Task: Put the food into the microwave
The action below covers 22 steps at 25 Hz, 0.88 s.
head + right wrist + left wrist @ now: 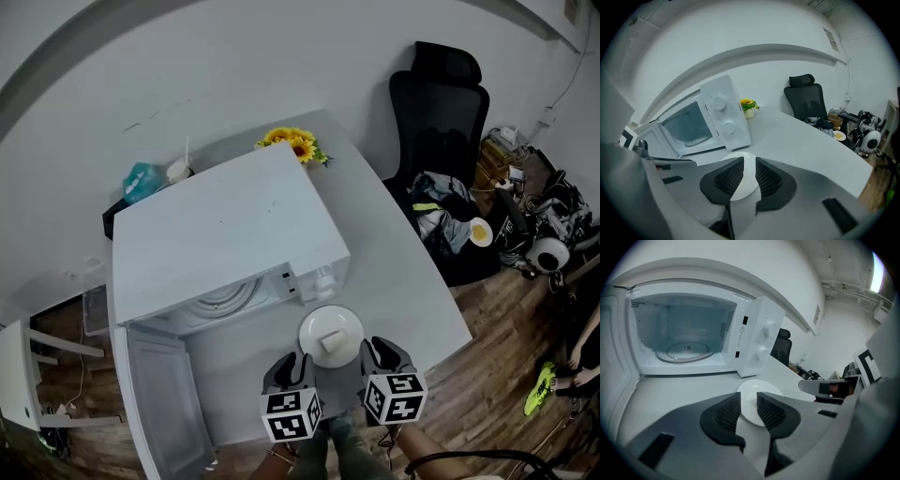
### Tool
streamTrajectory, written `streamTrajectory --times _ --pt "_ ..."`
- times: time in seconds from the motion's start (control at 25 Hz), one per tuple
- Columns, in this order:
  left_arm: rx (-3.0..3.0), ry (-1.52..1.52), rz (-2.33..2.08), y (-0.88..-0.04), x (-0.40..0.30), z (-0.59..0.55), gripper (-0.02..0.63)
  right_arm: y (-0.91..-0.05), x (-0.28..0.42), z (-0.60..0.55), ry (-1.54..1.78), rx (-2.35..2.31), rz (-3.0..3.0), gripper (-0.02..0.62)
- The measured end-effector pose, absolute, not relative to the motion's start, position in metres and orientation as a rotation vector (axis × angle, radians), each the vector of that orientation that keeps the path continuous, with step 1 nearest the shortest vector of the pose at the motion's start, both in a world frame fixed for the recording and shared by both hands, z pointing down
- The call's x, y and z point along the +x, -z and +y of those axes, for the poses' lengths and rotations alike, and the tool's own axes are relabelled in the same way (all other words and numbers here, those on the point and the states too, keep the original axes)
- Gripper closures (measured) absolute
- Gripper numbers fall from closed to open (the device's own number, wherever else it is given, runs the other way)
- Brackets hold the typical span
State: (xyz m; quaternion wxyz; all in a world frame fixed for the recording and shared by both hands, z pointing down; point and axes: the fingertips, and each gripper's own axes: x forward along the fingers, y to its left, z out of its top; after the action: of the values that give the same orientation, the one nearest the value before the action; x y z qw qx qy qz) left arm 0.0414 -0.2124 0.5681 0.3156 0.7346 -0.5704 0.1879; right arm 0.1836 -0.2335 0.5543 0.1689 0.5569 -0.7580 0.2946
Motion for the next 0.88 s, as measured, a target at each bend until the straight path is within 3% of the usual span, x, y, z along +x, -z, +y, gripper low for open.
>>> streamTrajectory --times 0.88 --pt "1.789 -0.495 -1.514 -0.622 0.04 -0.231 0.505 -0.609 0.188 -0.259 -0.927 1.519 -2.1 0.511"
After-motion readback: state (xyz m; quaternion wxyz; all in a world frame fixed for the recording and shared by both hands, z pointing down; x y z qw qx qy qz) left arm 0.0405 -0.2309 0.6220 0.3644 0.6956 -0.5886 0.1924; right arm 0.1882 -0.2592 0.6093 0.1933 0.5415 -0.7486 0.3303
